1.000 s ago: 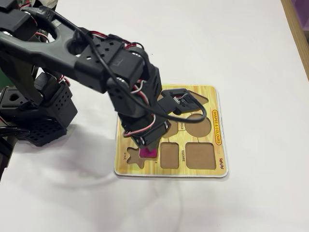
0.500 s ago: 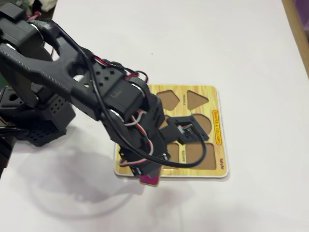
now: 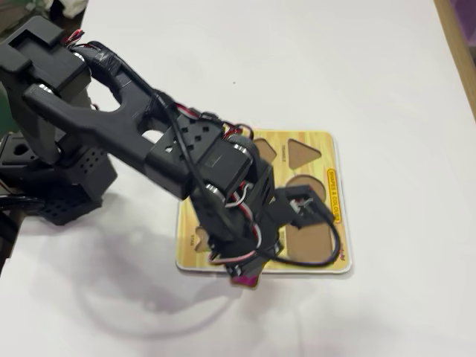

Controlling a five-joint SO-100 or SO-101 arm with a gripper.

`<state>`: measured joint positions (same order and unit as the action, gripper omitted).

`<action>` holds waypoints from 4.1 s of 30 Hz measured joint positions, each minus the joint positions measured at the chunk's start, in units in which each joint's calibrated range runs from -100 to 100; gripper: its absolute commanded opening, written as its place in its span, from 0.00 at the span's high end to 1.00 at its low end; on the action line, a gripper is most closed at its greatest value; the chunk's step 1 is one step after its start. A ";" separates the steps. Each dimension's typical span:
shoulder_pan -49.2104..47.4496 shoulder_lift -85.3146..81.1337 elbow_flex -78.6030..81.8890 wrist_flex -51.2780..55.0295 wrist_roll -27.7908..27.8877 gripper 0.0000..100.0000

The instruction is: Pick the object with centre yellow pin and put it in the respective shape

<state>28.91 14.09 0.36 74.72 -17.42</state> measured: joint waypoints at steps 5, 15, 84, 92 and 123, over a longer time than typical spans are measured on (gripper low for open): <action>-4.40 0.00 0.00 0.00 -0.26 0.99; -7.76 0.00 0.00 -0.09 -0.31 0.99; -12.54 3.69 2.79 -4.88 -1.51 0.99; -11.69 3.69 4.86 -4.88 -1.51 0.99; -8.98 3.69 4.86 -6.08 -1.20 0.99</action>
<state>19.93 17.78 5.22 68.64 -18.62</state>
